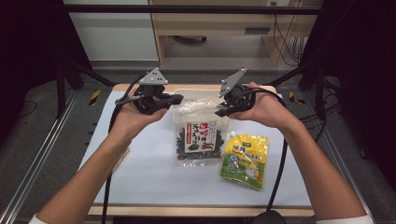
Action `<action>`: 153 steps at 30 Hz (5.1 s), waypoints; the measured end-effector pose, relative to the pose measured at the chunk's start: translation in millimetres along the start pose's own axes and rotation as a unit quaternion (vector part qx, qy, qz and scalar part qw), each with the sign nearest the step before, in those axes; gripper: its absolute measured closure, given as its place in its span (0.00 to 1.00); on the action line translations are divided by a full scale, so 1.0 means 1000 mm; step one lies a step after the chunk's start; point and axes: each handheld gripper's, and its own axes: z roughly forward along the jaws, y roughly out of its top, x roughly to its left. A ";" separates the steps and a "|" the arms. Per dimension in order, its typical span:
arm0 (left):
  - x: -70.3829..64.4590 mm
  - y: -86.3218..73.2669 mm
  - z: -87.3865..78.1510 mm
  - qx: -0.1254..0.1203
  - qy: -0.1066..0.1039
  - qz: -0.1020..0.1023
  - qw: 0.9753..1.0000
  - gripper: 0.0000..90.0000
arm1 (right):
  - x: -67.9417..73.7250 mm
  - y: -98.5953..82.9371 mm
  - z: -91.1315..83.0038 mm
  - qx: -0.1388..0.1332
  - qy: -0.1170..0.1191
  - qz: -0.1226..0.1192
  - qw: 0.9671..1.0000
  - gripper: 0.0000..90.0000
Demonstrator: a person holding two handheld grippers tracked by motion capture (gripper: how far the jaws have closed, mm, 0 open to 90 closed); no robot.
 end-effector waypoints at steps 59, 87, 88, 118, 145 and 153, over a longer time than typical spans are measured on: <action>0.002 -0.220 -0.004 0.038 0.149 -0.091 0.984 0.10 | -0.028 0.042 -0.084 -0.084 -0.072 0.173 0.979 0.98; 0.006 -0.224 -0.004 0.046 0.158 -0.094 0.982 0.10 | -0.067 0.065 -0.035 -0.050 -0.126 0.229 0.964 0.98; 0.006 -0.224 -0.004 0.046 0.158 -0.094 0.982 0.10 | -0.068 0.066 -0.032 -0.048 -0.125 0.229 0.964 0.98; 0.005 -0.224 -0.002 0.049 0.153 -0.090 0.983 0.10 | -0.075 0.056 0.033 -0.026 -0.092 0.256 0.962 0.97; 0.007 -0.225 -0.003 0.055 0.158 -0.089 0.982 0.10 | -0.067 0.023 0.038 -0.157 -0.093 0.260 0.948 0.54; 0.007 -0.225 -0.002 0.056 0.159 -0.088 0.982 0.10 | -0.057 0.025 0.035 -0.166 -0.101 0.250 0.948 0.41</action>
